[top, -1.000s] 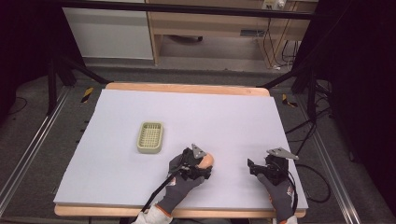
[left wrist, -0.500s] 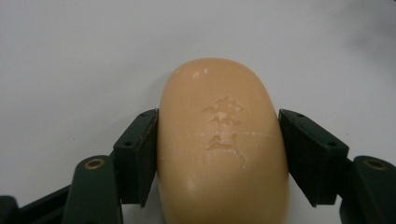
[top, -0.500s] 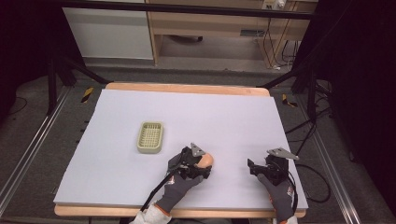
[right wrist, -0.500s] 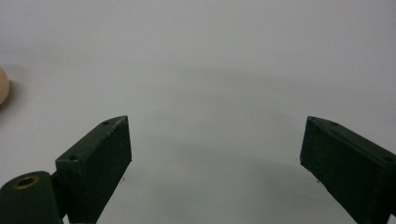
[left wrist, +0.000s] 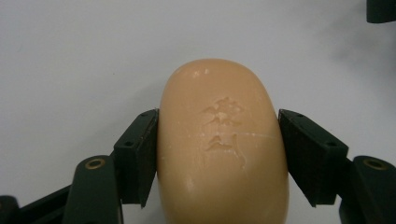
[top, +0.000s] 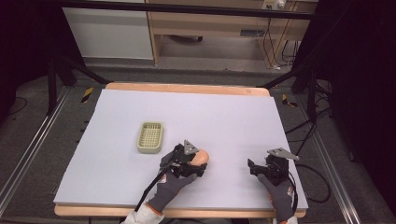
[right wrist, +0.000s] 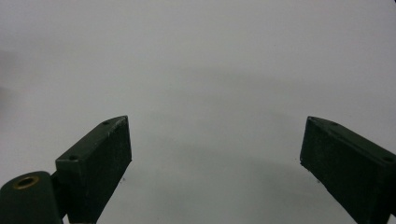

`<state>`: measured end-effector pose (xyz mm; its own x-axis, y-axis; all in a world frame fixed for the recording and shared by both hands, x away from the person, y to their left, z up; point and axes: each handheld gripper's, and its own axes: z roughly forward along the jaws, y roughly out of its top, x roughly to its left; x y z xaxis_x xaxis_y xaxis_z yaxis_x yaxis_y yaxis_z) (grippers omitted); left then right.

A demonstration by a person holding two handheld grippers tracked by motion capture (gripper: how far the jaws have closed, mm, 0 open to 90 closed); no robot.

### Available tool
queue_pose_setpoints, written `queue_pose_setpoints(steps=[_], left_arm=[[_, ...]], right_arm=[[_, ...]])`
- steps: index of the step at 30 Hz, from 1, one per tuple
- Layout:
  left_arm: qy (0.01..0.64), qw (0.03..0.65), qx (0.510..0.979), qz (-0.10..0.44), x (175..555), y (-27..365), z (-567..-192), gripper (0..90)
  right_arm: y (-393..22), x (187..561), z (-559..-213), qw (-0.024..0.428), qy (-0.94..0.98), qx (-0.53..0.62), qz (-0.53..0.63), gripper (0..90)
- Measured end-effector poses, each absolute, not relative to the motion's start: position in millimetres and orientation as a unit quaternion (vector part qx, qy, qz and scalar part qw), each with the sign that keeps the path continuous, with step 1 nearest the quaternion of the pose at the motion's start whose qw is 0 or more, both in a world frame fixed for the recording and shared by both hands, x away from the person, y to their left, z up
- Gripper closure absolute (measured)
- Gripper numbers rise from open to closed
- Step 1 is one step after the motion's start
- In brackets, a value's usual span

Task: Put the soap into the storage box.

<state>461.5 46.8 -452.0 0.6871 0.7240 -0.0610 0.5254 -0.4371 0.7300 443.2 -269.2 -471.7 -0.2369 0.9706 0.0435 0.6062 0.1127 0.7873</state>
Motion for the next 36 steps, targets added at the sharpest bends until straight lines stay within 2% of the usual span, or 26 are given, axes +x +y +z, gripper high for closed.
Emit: queue_pose_setpoints(steps=[14,36], left_arm=[[0.373,0.389,0.830,0.142,460,60,-430,32.0],[0.389,0.401,0.815,0.153,459,92,-417,32.2]], right_arm=[[-269,442,-471,0.255,0.699,0.563,0.358,9.3],[-269,441,-471,0.258,0.700,0.562,0.358,9.3]])
